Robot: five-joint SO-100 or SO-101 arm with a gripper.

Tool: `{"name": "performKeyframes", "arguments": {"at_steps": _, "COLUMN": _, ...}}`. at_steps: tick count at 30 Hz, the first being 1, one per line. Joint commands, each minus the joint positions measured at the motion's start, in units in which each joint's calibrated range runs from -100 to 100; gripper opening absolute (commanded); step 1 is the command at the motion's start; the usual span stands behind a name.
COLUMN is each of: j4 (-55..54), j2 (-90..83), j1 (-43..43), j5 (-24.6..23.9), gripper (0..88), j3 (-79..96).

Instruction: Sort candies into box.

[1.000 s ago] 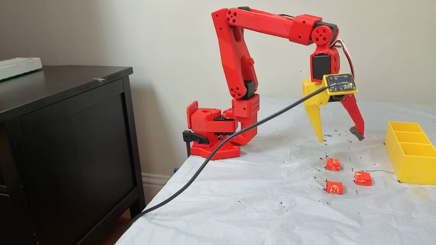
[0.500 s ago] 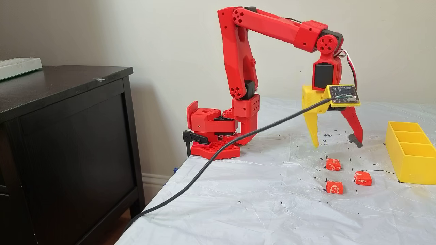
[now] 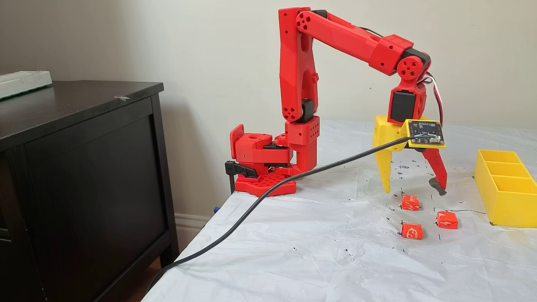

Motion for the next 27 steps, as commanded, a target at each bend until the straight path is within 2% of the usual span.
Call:
{"name": "performKeyframes", "arguments": {"at_steps": 1, "j4": -0.7, "j2": 0.9, "j1": 0.7, "j5": 0.3, "gripper": 34.4, "j3": -5.4}}
{"name": "performKeyframes", "arguments": {"at_steps": 14, "j4": -1.3, "j2": 3.9, "j1": 0.2, "j5": 0.6, "gripper": 33.4, "j3": -5.4}}
{"name": "performKeyframes", "arguments": {"at_steps": 27, "j4": -3.4, "j2": 7.8, "j1": -1.6, "j5": -1.1, "gripper": 30.5, "j3": -6.8}}
